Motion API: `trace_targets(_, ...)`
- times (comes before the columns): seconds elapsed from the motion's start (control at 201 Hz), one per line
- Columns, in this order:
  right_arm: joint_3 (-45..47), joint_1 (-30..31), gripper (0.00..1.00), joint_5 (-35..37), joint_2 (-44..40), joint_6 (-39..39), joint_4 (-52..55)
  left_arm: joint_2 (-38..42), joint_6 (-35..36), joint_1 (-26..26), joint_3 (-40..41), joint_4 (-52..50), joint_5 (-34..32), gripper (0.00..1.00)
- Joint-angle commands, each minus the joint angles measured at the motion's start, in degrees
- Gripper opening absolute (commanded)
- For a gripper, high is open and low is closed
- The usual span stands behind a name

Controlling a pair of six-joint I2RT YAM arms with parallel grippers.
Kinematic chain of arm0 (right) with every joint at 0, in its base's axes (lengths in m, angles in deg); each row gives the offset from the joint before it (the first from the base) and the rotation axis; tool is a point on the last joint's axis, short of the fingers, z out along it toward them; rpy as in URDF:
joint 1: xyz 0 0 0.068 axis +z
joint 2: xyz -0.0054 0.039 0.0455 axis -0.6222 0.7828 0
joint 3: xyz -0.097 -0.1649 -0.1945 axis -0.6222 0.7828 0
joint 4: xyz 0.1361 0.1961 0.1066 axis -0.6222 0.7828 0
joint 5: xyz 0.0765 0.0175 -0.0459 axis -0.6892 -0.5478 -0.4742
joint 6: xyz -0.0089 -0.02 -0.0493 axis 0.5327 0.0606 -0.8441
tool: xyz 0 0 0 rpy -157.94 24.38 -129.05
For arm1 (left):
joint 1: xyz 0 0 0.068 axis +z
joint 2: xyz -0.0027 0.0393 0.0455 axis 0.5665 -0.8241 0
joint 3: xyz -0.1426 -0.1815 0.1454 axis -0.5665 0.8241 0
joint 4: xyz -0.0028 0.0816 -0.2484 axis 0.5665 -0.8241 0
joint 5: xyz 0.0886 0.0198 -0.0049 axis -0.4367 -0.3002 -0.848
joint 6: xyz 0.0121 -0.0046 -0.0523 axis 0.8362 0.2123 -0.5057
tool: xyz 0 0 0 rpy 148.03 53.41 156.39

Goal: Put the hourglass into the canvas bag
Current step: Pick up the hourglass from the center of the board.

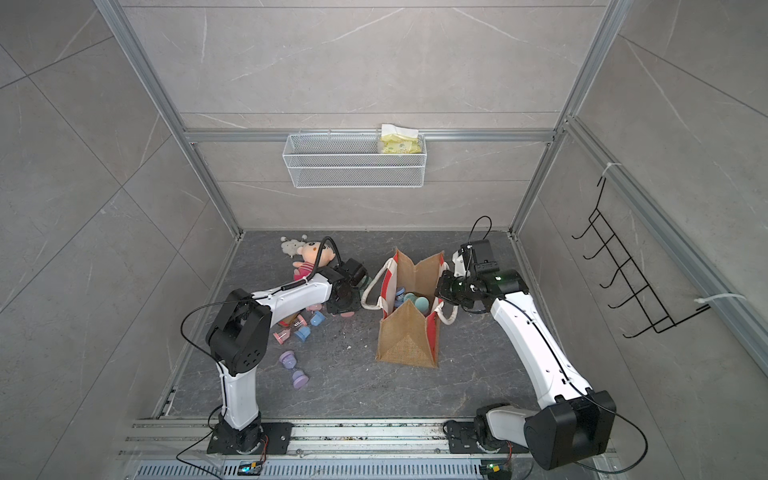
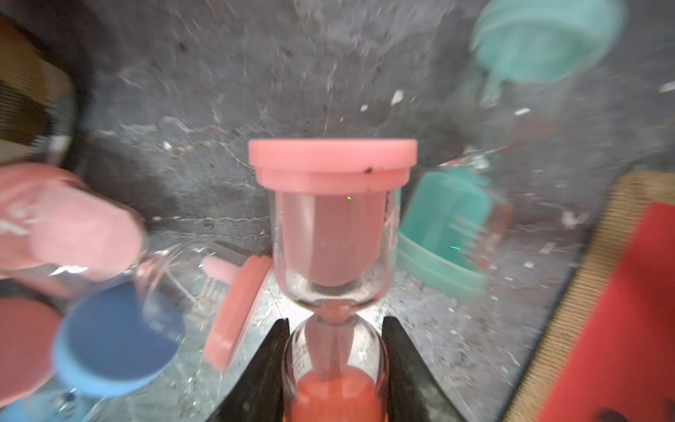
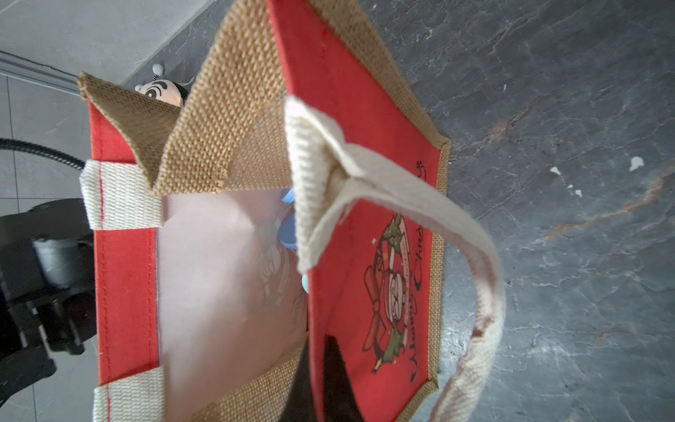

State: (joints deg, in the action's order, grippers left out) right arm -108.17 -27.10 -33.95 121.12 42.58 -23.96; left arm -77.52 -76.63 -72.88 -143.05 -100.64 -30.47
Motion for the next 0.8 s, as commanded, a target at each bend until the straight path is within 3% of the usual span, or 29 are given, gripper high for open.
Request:
trace_targets(0.0, 0.8, -0.7, 0.00, -2.2, -0.9, 1.5, -3.0, 3.5, 0.2, -0.4, -1.0, -1.1, -2.0, 0.25)
trace_targets(0.124, 1.5, -1.5, 0.00, -3.0, -1.1, 1.8, -3.4, 5.5, 0.5, -1.3, -1.0, -0.6, -2.1, 0.23)
trace_targets(0.324, 1.7, -2.5, 0.00, -3.8, -1.3, 1.5, -3.2, 12.2, 1.6, -3.6, -2.1, -0.4, -7.6, 0.21)
trace_targets(0.587, 1.0, -2.5, 0.00, -3.5, -2.5, -0.4, -2.6, 19.4, 9.0, -9.5, -9.0, 1.0, -13.6, 0.17)
trace_targets(0.712, 0.7, -2.4, 0.00, -4.4, -2.8, -1.9, -3.0, 20.0, 14.4, -14.5, -13.3, 3.4, -13.4, 0.16)
trace_targets(0.797, 0.3, -2.5, 0.00, -4.6, -3.0, -2.3, -3.0, 19.0, 17.9, -17.0, -15.9, 5.6, -9.2, 0.16)
